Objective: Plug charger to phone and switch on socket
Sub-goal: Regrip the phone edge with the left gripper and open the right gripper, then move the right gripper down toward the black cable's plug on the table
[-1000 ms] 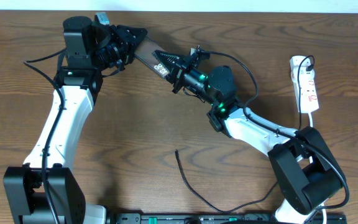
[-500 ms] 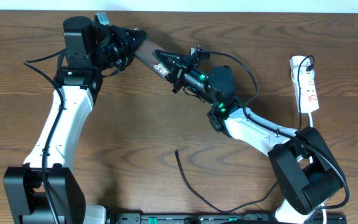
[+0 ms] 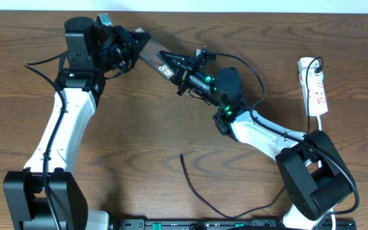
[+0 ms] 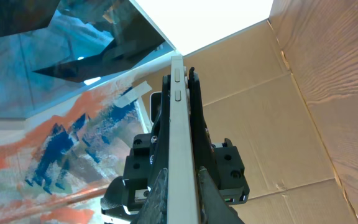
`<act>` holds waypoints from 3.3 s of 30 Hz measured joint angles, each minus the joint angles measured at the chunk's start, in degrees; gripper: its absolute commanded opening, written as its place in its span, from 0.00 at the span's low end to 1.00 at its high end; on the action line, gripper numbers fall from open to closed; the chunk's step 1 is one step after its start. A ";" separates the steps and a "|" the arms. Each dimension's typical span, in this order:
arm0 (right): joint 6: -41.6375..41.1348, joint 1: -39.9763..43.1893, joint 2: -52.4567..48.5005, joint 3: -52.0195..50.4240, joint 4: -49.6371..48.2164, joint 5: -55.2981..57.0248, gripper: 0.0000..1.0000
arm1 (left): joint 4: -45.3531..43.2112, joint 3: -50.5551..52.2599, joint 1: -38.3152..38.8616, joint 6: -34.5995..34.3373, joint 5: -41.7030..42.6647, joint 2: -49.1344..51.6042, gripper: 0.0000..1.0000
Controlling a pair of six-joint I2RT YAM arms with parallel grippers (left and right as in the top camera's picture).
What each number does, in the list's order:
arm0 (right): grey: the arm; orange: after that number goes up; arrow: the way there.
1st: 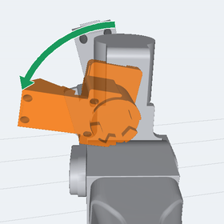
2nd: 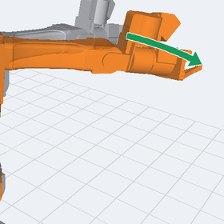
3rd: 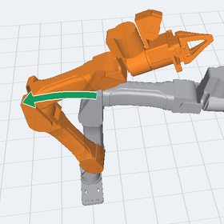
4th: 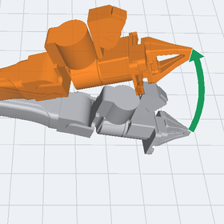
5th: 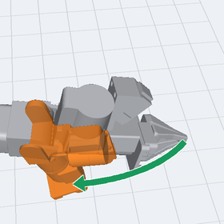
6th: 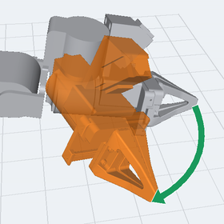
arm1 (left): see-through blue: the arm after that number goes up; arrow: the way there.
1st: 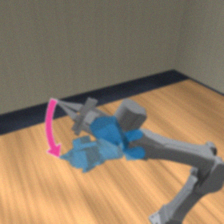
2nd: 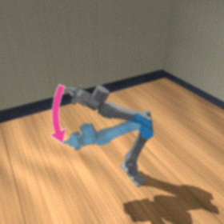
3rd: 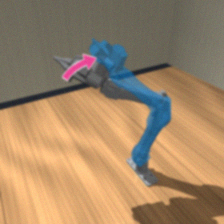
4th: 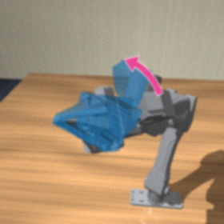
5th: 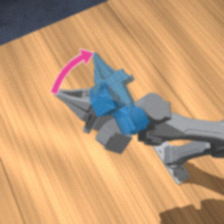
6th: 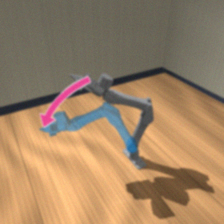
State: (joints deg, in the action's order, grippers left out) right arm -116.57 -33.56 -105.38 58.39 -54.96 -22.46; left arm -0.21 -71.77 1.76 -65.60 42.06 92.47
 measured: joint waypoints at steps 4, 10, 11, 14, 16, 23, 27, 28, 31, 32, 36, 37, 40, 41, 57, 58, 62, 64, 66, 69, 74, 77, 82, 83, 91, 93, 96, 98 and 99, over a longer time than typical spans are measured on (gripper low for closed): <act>0.00 0.00 0.00 0.00 0.00 -0.02 0.01 | 0.00 0.00 0.00 -0.11 0.02 0.00 0.07; 0.00 0.00 0.00 0.00 0.17 -0.04 0.07 | 0.02 0.00 0.00 -0.17 0.00 0.00 0.07; 0.02 0.00 0.00 0.00 0.20 -0.07 0.10 | 0.02 0.00 0.00 -0.13 0.02 0.00 0.07; 0.15 0.00 0.00 0.00 0.28 -0.33 0.29 | 0.07 0.02 0.00 0.28 -0.04 0.00 0.07; 0.07 -0.02 0.02 0.00 0.26 -0.68 0.52 | 0.20 0.00 0.00 0.92 -0.11 0.02 0.07; 0.46 -0.07 0.02 0.00 0.24 -1.68 0.99 | 0.31 0.02 0.00 1.36 -0.24 0.02 0.08; 0.46 -0.07 0.02 0.00 0.24 -2.01 0.99 | 0.33 0.02 0.00 1.40 -0.24 0.02 0.07; 0.46 -0.07 0.02 0.00 0.22 -2.01 0.99 | 0.33 0.02 0.00 1.44 -0.24 0.02 0.07; 0.46 -0.07 0.02 0.00 0.22 -2.23 0.99 | 0.35 0.02 -0.24 1.81 -0.22 0.02 0.08; 0.46 -0.07 0.02 0.00 0.24 -2.40 0.99 | 0.35 0.02 -0.50 2.01 -0.22 0.02 0.07; 0.46 0.04 0.02 0.00 0.24 -3.41 0.99 | 0.42 0.02 -3.04 2.56 0.28 0.02 0.07; 0.46 0.13 0.02 0.00 0.22 -3.72 0.99 | 0.42 0.02 -4.07 2.64 0.72 0.02 0.07; 0.46 0.85 0.02 0.00 0.24 -5.05 0.99 | 0.42 0.02 -7.93 2.67 2.62 0.02 0.08; 0.46 1.40 0.02 0.00 0.24 -5.77 0.99 | 0.44 0.02 -9.64 2.67 3.48 0.02 0.07; 23.15 8.26 0.04 0.31 17.66 -16.15 0.99 | -2.99 0.02 -28.46 3.10 32.11 0.02 0.08; 25.40 8.59 0.04 0.33 20.04 -16.63 0.99 | -3.52 0.02 -29.05 3.34 33.97 0.02 0.07; 33.62 9.33 0.04 0.50 27.26 -17.90 0.99 | -4.61 0.02 -30.49 4.00 39.17 0.02 0.07; 37.92 9.68 0.07 1.38 33.42 -18.21 0.99 | -4.79 0.02 -30.58 4.24 40.74 0.02 0.08; 42.71 10.05 0.02 3.67 42.93 -18.27 0.99 | -4.74 0.02 -30.53 4.74 41.83 0.02 0.07; 51.76 10.47 -0.02 10.19 62.95 -16.61 0.99 | -4.79 0.02 -30.53 6.08 43.08 0.02 0.08; 66.71 10.60 0.00 23.34 91.10 -7.89 0.99 | -4.81 0.02 -30.53 7.19 44.87 0.02 0.07; 73.94 10.16 0.22 28.00 99.08 -4.02 0.99 | -4.79 0.02 -30.53 7.43 45.09 0.02 0.07; 79.41 7.21 0.13 28.76 106.73 0.52 0.99 | -4.79 0.02 -30.53 8.76 45.16 0.02 0.07; 79.93 6.19 0.02 28.76 107.56 1.51 0.99 | -4.81 0.02 -30.53 8.94 45.16 0.02 0.08; 81.37 -4.96 -2.54 28.79 109.90 6.49 0.99 | -4.79 0.02 -30.53 9.18 45.31 0.02 0.07; 81.05 -7.34 -4.48 28.83 111.78 7.54 0.99 | -4.81 0.02 -30.53 9.33 45.31 0.02 0.08; 80.46 -9.79 -8.02 28.79 113.48 8.48 0.99 | -4.81 0.02 -30.53 9.53 45.29 0.02 0.08; 79.78 -10.88 -10.10 28.76 113.70 9.07 0.99 | -4.81 0.02 -30.53 9.79 45.31 0.02 0.07; 79.52 -11.21 -10.82 28.76 113.79 9.25 0.99 | -4.79 0.02 -30.53 9.97 45.29 0.02 0.07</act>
State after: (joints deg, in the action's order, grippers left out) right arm -37.06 -44.77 -116.20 87.15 58.83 -13.21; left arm -4.99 -71.75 -28.77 -55.64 87.35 92.49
